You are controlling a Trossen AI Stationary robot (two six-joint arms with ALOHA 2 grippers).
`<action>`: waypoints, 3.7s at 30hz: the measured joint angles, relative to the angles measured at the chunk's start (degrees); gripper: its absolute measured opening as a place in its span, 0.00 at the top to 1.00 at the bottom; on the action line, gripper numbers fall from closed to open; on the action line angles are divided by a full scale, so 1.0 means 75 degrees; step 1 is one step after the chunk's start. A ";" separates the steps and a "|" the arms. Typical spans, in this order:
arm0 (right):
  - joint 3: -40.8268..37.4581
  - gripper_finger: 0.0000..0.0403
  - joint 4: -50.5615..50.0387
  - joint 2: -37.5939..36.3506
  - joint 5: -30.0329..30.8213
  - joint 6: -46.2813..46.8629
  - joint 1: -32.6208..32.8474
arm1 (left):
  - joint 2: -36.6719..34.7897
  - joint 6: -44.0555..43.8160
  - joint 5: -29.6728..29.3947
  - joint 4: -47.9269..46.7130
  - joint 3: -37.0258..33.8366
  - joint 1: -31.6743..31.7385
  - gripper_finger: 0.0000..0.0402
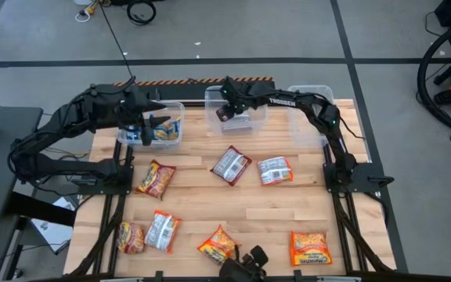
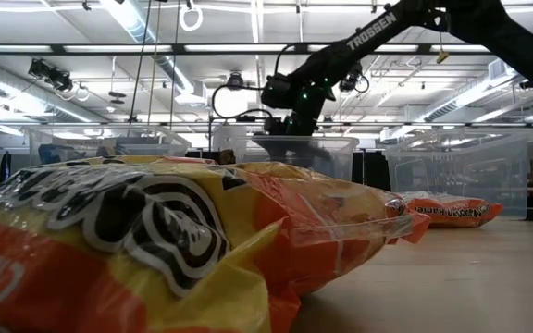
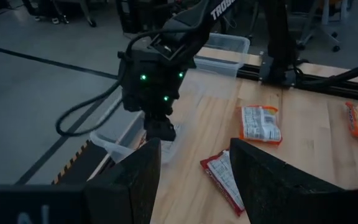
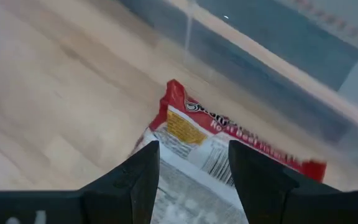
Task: Sort Maruchan noodles
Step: Adjust the red noodle in the transparent bin, then adjust the red noodle pack in the center transparent bin
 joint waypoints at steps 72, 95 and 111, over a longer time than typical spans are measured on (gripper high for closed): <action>-0.1571 0.54 0.0678 -0.0513 -0.1563 -0.0238 -0.0108 | -0.1236 -0.1512 0.0743 0.0400 -0.0003 -0.0012 0.51; -0.2374 0.97 0.1910 -0.0555 -0.0710 -0.1070 -0.0005 | -0.1239 -0.1501 0.0743 0.0238 -0.0003 -0.0012 0.51; -0.1545 0.99 0.1267 -0.1925 -0.0681 -0.0451 -0.0125 | -0.1145 -0.1510 0.0726 0.0368 -0.0201 -0.0012 0.51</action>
